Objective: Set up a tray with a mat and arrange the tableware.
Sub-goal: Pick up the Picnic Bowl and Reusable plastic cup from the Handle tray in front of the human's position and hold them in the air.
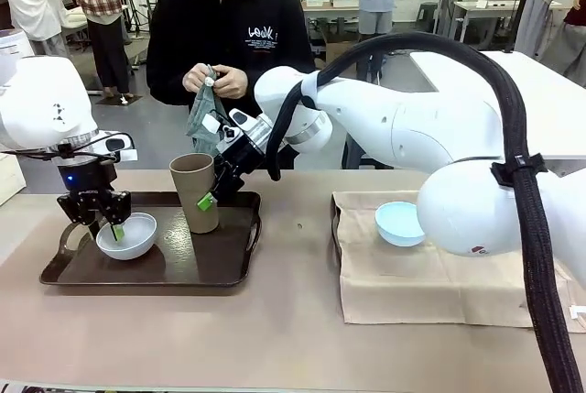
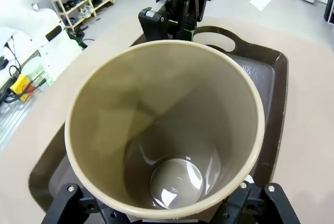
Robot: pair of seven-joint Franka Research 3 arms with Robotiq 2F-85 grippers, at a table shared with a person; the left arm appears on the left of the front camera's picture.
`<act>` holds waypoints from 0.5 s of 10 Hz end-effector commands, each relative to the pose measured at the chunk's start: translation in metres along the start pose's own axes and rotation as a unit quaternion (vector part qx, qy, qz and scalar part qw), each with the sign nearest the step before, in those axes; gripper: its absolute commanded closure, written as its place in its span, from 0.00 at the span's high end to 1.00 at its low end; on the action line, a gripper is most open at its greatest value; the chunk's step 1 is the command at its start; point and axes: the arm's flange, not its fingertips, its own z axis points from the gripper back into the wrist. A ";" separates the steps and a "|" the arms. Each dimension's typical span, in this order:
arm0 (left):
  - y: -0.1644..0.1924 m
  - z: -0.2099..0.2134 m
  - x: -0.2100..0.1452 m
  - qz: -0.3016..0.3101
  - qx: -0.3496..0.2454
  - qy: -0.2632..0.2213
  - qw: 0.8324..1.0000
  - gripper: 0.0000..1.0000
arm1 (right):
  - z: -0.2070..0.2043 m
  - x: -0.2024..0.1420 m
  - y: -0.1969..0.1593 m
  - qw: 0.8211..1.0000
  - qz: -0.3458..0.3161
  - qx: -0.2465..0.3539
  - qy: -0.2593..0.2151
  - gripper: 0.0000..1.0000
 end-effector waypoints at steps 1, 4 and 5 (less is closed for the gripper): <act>0.000 0.000 0.002 -0.007 -0.002 -0.001 1.000 0.00 | 0.001 0.003 -0.018 1.000 0.009 0.008 0.014 0.25; -0.001 0.001 0.002 -0.004 0.003 0.002 1.000 0.00 | 0.002 0.002 -0.017 1.000 0.010 0.008 0.014 0.25; -0.001 0.001 0.003 -0.002 0.004 0.004 1.000 0.00 | 0.002 0.002 -0.017 1.000 0.013 0.007 0.015 0.00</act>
